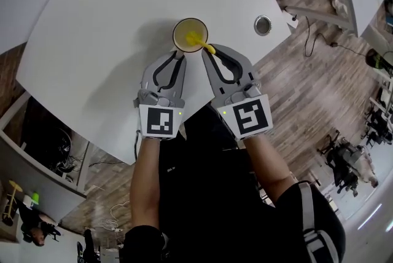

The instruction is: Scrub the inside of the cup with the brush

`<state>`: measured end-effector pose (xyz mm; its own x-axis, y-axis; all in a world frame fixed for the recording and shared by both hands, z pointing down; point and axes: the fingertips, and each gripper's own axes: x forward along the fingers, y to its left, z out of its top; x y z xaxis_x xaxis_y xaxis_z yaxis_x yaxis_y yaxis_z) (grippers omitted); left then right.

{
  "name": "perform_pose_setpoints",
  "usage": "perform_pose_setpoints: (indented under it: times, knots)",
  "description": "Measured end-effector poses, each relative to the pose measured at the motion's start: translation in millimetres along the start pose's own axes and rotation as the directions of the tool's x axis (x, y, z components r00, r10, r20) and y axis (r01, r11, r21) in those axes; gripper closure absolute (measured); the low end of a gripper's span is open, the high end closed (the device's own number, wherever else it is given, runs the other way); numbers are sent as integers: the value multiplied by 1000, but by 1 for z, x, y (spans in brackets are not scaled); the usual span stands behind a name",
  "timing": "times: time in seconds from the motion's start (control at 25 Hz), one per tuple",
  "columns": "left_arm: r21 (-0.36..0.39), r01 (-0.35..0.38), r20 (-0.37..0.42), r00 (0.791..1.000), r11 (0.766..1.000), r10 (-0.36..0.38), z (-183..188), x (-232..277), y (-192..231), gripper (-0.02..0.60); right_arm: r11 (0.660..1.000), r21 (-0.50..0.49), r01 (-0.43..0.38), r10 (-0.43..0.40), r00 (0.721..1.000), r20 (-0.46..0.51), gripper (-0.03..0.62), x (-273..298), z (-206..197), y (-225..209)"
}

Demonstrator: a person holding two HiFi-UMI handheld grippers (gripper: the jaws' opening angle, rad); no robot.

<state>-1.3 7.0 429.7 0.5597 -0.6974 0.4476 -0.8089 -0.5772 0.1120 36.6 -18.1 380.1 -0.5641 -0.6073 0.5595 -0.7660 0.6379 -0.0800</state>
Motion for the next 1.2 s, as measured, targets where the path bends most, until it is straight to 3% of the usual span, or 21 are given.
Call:
perform_pose_setpoints:
  times: [0.24,0.68,1.2]
  knots:
    - [-4,-4,-2,1000,1000,4,-2,-2,0,522,1000,26,9,-9,1000,24,565,3,4,0]
    - [5,1,-21,1000,1000,-1,-2,1,-3,523,998,-26,56,-53,995,85,565,-20,43,-9]
    - [0,3,-13,1000,1000,-3,-1,0,-1,523,998,-40,47,-47,999,10,565,8,14,-18]
